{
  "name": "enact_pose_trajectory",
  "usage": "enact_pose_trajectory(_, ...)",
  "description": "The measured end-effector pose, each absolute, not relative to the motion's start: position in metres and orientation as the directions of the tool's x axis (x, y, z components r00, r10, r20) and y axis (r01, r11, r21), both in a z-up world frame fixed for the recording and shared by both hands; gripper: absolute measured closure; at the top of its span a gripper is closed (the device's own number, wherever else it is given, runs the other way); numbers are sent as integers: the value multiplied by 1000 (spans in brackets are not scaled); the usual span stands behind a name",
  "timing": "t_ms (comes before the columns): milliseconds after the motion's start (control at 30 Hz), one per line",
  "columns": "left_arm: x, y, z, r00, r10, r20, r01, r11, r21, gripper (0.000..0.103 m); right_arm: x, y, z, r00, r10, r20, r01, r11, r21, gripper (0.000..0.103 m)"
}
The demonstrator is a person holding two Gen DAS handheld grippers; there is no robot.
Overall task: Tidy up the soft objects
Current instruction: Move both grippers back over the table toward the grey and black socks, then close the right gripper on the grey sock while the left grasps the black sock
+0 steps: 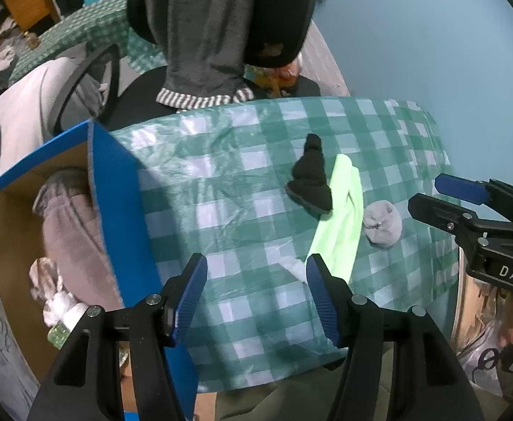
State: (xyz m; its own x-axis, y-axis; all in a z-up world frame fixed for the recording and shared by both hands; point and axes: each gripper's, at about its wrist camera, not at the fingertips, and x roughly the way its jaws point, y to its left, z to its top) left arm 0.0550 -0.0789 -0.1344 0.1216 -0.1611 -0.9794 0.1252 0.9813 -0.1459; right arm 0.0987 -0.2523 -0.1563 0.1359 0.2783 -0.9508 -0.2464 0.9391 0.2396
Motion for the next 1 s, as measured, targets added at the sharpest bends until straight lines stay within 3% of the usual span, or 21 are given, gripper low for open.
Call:
enact_pose_trajectory(933, 90, -119, -202, -8, -169, -986, 141, 976, -168, 43, 94, -289, -272, -32, 261, -965, -124, 957, 263, 41)
enact_pose_trajectory(1000, 94, -121, -205, -14, -165, -986, 140, 976, -165, 35, 94, -287, -278, -47, 249, -967, -133, 958, 253, 47)
